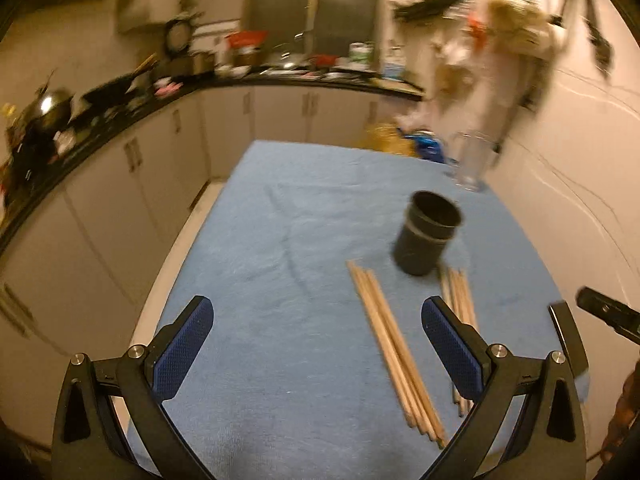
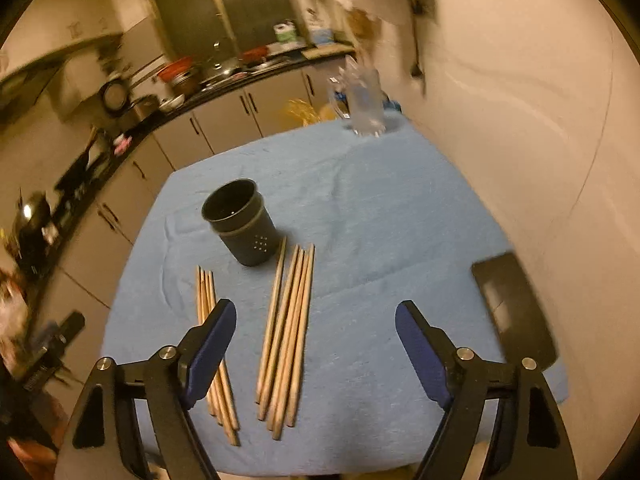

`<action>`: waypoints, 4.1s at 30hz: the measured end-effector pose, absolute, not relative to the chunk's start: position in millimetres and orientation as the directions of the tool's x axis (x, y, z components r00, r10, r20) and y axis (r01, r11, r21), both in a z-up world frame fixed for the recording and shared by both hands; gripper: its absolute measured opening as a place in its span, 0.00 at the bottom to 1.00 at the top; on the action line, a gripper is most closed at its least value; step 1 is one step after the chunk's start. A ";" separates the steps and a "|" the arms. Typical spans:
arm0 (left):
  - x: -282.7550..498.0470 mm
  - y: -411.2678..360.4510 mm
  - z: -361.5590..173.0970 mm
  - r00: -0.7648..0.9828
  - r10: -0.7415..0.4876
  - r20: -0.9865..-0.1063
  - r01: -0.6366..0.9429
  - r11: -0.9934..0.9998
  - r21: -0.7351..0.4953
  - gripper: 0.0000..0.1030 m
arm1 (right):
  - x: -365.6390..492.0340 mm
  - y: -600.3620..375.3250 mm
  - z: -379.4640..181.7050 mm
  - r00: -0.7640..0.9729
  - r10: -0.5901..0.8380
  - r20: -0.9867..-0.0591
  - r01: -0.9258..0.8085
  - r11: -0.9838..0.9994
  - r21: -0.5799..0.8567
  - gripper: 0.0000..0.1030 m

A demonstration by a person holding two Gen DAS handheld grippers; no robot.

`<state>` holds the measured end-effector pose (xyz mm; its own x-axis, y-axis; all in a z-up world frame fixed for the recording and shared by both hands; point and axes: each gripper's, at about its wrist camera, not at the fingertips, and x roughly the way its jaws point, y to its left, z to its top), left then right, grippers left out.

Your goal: Organize utensils

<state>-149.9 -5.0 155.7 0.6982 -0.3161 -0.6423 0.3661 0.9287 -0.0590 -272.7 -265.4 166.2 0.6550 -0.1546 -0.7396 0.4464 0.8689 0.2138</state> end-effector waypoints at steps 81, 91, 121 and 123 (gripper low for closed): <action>-67.6 -55.9 92.0 0.337 -0.367 -0.867 0.386 0.894 -0.228 0.35 | -175.2 -307.3 105.5 0.470 0.163 -0.868 0.432 0.815 0.387 0.26; -61.3 -49.5 86.4 0.340 -0.351 -0.872 0.340 0.911 -0.234 0.35 | -125.7 -326.5 53.2 0.338 0.236 -0.911 0.479 0.790 0.382 0.20; -14.8 -97.1 23.3 0.182 -0.304 -0.935 0.324 0.917 -0.235 0.34 | -106.9 -320.5 20.7 0.189 0.179 -0.965 0.454 0.856 0.248 0.10; -12.1 -102.7 17.4 0.173 -0.281 -0.944 0.325 0.921 -0.215 0.30 | -112.5 -325.5 18.9 0.192 0.196 -0.962 0.457 0.849 0.265 0.10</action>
